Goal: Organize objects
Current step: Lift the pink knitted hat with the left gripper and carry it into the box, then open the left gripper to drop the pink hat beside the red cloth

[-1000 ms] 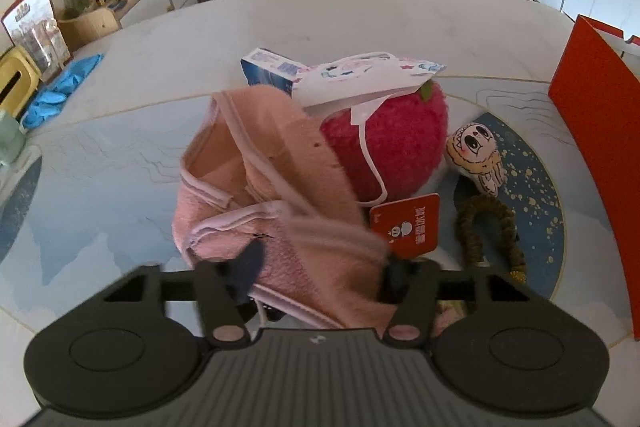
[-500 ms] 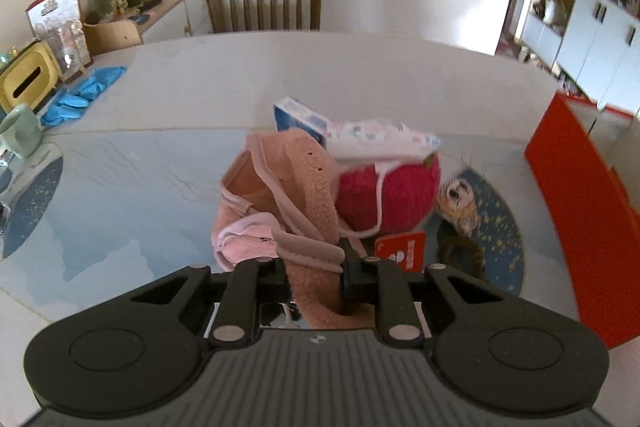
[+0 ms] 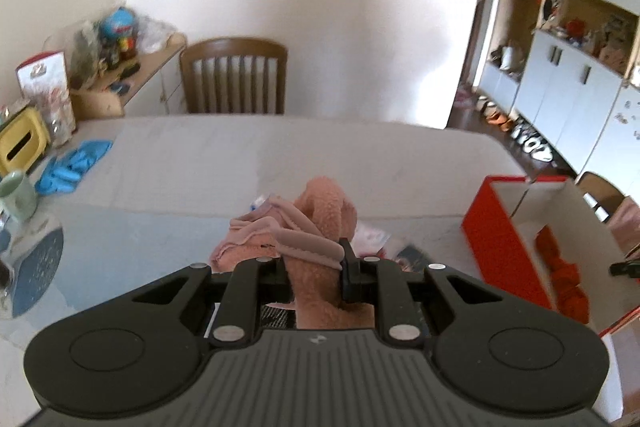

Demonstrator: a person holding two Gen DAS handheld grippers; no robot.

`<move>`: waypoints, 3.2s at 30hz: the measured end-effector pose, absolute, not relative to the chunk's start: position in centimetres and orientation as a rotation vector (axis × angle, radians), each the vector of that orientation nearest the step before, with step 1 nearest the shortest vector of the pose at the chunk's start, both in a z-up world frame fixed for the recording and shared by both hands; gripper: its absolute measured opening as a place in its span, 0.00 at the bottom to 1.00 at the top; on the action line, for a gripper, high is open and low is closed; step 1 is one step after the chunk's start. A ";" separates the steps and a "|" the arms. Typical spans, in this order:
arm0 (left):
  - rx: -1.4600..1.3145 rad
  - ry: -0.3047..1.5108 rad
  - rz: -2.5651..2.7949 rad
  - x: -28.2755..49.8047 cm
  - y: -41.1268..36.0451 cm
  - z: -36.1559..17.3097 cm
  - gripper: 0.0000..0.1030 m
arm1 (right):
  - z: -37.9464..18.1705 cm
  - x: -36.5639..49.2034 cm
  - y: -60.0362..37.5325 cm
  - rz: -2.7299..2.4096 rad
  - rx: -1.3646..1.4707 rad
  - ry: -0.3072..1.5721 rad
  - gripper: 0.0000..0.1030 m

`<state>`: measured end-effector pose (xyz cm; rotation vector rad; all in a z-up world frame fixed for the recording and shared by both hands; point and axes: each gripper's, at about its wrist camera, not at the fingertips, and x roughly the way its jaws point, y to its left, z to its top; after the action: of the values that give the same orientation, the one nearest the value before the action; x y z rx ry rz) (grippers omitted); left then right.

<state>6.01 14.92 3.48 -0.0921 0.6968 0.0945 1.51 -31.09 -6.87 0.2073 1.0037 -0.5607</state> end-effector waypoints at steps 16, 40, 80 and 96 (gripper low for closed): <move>-0.027 0.559 -0.180 8.9 7.6 9.8 0.18 | -6.8 1.4 -31.2 -0.551 0.209 0.997 0.02; 0.180 0.674 -0.473 16.9 -10.7 4.9 0.18 | -6.9 1.1 -31.6 -0.512 0.207 0.993 0.02; 0.260 1.180 -0.474 21.2 -14.8 -10.3 0.45 | -6.9 0.8 -32.2 -0.480 0.212 0.996 0.02; 0.193 1.041 -0.487 18.5 -13.2 -6.1 0.67 | -6.9 1.0 -31.9 -0.502 0.205 1.004 0.02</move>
<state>18.50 -13.17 -6.15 0.1932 1.0414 -0.4869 0.96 -31.93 -6.95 0.2052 1.0043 -0.5018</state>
